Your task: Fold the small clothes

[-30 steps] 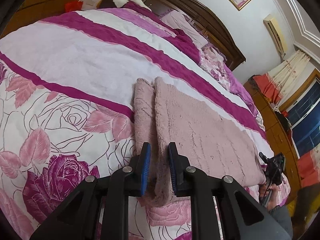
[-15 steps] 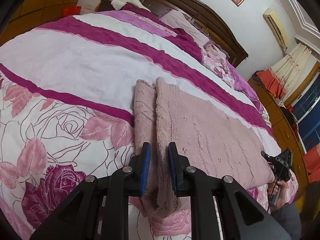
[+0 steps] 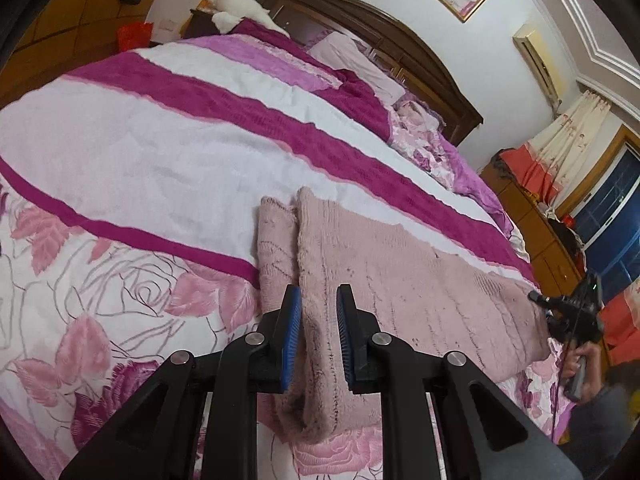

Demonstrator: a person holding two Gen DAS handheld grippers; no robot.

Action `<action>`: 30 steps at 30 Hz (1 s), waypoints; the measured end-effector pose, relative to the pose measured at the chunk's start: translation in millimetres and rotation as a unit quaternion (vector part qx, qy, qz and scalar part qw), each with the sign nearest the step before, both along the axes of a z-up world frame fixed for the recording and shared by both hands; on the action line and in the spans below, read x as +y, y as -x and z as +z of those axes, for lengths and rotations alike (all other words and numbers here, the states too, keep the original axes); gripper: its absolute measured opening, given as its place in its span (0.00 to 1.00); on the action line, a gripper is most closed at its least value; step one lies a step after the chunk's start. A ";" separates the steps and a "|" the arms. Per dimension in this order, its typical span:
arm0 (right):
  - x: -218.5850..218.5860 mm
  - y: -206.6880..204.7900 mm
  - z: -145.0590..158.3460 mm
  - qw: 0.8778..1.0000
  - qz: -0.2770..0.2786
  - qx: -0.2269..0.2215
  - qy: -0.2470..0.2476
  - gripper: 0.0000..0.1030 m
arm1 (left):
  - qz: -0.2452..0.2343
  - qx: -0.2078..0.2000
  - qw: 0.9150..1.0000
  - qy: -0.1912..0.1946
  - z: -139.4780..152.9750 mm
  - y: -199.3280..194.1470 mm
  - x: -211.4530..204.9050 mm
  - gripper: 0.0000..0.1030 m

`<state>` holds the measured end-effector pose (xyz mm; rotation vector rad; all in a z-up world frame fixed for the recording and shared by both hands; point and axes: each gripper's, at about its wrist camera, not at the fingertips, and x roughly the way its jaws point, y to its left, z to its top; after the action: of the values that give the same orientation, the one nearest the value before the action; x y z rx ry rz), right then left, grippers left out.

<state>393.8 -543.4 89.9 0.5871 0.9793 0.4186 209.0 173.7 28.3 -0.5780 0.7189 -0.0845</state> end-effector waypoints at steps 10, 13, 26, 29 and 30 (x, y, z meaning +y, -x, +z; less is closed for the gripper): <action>104.1 5.8 66.3 0.997 -0.014 0.018 0.077 0.13 | 0.007 0.004 1.000 0.017 -0.1 4.5 17.0 0.00; 139.5 6.7 79.8 0.993 -0.010 0.013 0.114 0.13 | 0.010 0.010 1.000 0.003 0.7 9.9 24.1 0.00; 333.3 32.3 64.7 0.983 0.073 0.006 0.171 0.13 | 0.021 0.045 0.997 0.056 -18.7 25.4 58.9 0.00; 393.1 43.7 24.3 0.973 0.117 0.021 0.196 0.13 | 0.015 0.054 0.997 0.056 -20.4 25.3 56.9 0.00; 410.0 48.1 7.3 0.969 0.132 0.038 0.204 0.13 | 0.014 0.055 0.997 0.051 -19.7 25.7 55.5 0.00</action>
<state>345.7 -133.4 97.2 0.0993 1.1837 0.4167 183.3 229.3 8.6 -0.6936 0.8162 -0.0640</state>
